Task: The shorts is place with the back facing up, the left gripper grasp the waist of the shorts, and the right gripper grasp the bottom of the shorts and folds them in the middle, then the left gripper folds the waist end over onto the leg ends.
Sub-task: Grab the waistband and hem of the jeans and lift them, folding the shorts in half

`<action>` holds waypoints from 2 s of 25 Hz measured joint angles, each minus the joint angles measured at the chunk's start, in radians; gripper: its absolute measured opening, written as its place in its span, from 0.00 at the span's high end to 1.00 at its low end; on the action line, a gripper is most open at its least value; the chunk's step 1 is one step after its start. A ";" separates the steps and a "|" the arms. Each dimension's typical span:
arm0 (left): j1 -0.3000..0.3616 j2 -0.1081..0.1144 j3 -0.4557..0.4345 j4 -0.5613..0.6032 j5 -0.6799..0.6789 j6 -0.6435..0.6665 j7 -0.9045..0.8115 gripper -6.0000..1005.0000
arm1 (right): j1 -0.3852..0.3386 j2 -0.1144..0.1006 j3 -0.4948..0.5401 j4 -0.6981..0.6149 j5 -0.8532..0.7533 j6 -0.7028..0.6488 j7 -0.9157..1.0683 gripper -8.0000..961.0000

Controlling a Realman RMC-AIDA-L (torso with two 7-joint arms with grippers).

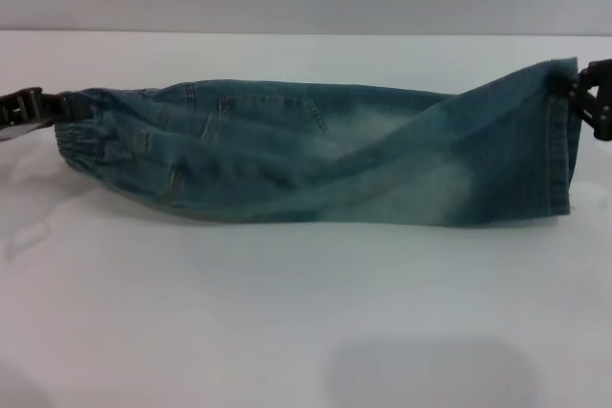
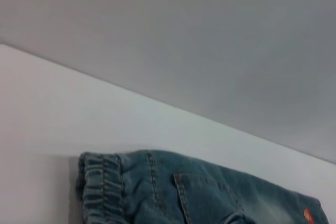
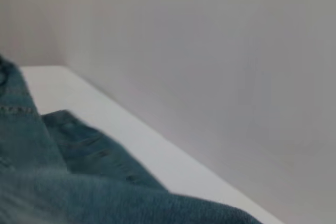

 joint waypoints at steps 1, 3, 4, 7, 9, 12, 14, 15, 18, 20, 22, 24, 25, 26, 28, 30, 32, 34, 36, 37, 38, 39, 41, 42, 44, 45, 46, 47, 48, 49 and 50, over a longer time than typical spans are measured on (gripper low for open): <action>-0.001 0.000 0.001 0.000 -0.002 -0.005 -0.001 0.91 | -0.001 -0.001 0.002 0.012 0.012 0.016 -0.005 0.93; -0.003 -0.001 0.002 -0.001 -0.011 -0.021 -0.004 0.91 | 0.000 -0.002 0.004 0.031 0.020 0.045 -0.010 0.93; -0.004 -0.002 0.002 -0.001 -0.016 -0.028 -0.004 0.91 | 0.001 -0.001 0.004 0.040 0.021 0.060 -0.015 0.93; -0.008 -0.015 0.008 -0.003 -0.034 -0.058 -0.004 0.91 | 0.010 0.006 0.003 0.067 0.023 0.103 -0.034 0.93; -0.011 -0.026 0.009 -0.002 -0.036 -0.080 -0.001 0.91 | 0.016 0.012 0.003 0.083 0.024 0.130 -0.035 0.93; -0.018 -0.037 0.011 -0.003 -0.037 -0.112 0.001 0.91 | 0.026 0.016 0.004 0.107 0.025 0.176 -0.037 0.92; -0.024 -0.047 0.014 -0.004 -0.037 -0.133 0.004 0.91 | 0.035 0.016 0.004 0.129 0.027 0.211 -0.046 0.92; -0.026 -0.051 0.016 -0.004 -0.037 -0.141 0.007 0.90 | 0.039 0.016 0.004 0.140 0.031 0.226 -0.052 0.92; -0.031 -0.060 0.030 -0.005 -0.037 -0.174 0.013 0.90 | 0.053 0.021 0.004 0.168 0.037 0.269 -0.062 0.92; -0.031 -0.062 0.050 -0.008 -0.044 -0.202 0.014 0.90 | 0.062 0.028 0.004 0.175 0.038 0.300 -0.062 0.91; -0.031 -0.063 0.087 -0.017 -0.063 -0.238 0.015 0.90 | 0.069 0.036 0.004 0.179 0.039 0.329 -0.062 0.91; -0.031 -0.062 0.123 -0.023 -0.083 -0.271 0.016 0.90 | 0.074 0.040 0.002 0.182 0.050 0.352 -0.062 0.91; -0.031 -0.062 0.142 -0.024 -0.093 -0.287 0.016 0.90 | 0.077 0.041 0.000 0.185 0.059 0.362 -0.063 0.91; -0.032 -0.062 0.156 -0.024 -0.098 -0.302 0.016 0.90 | 0.080 0.042 -0.002 0.189 0.068 0.371 -0.063 0.91; -0.032 -0.062 0.188 -0.028 -0.109 -0.330 0.021 0.90 | 0.092 0.045 -0.001 0.205 0.077 0.399 -0.063 0.90; -0.034 -0.063 0.208 -0.032 -0.119 -0.355 0.027 0.90 | 0.096 0.048 0.001 0.208 0.077 0.415 -0.063 0.90; -0.035 -0.063 0.227 -0.038 -0.128 -0.381 0.032 0.90 | 0.109 0.055 0.000 0.219 0.079 0.464 -0.063 0.90; -0.039 -0.063 0.250 -0.061 -0.141 -0.417 0.048 0.90 | 0.114 0.056 -0.002 0.228 0.082 0.483 -0.063 0.90; -0.041 -0.063 0.252 -0.069 -0.143 -0.426 0.055 0.90 | 0.121 0.056 -0.003 0.241 0.087 0.506 -0.063 0.90; -0.043 -0.063 0.253 -0.074 -0.144 -0.432 0.061 0.90 | 0.123 0.056 -0.001 0.245 0.089 0.513 -0.063 0.90; -0.044 -0.063 0.253 -0.082 -0.147 -0.440 0.068 0.90 | 0.124 0.057 0.000 0.247 0.093 0.519 -0.063 0.89; -0.045 -0.064 0.254 -0.085 -0.148 -0.448 0.073 0.90 | 0.125 0.057 0.000 0.249 0.099 0.522 -0.063 0.89; -0.046 -0.064 0.257 -0.093 -0.150 -0.461 0.081 0.90 | 0.126 0.058 -0.003 0.249 0.110 0.527 -0.063 0.89; -0.047 -0.064 0.260 -0.096 -0.150 -0.467 0.084 0.90 | 0.126 0.058 -0.006 0.251 0.114 0.529 -0.062 0.89; -0.048 -0.064 0.265 -0.102 -0.150 -0.474 0.089 0.90 | 0.126 0.058 -0.008 0.255 0.114 0.532 -0.062 0.89; -0.050 -0.064 0.268 -0.105 -0.150 -0.478 0.093 0.90 | 0.126 0.058 -0.011 0.258 0.114 0.532 -0.063 0.89; -0.054 -0.064 0.270 -0.112 -0.150 -0.482 0.100 0.90 | 0.127 0.058 -0.018 0.261 0.112 0.534 -0.062 0.89; -0.055 -0.064 0.270 -0.115 -0.150 -0.484 0.104 0.90 | 0.127 0.058 -0.028 0.264 0.111 0.536 -0.062 0.88; -0.057 -0.064 0.270 -0.119 -0.150 -0.486 0.108 0.90 | 0.127 0.058 -0.041 0.267 0.111 0.541 -0.062 0.88; -0.062 -0.064 0.271 -0.125 -0.150 -0.487 0.114 0.90 | 0.127 0.058 -0.053 0.269 0.110 0.548 -0.062 0.88; -0.066 -0.063 0.273 -0.129 -0.149 -0.488 0.116 0.90 | 0.126 0.058 -0.069 0.272 0.110 0.560 -0.062 0.88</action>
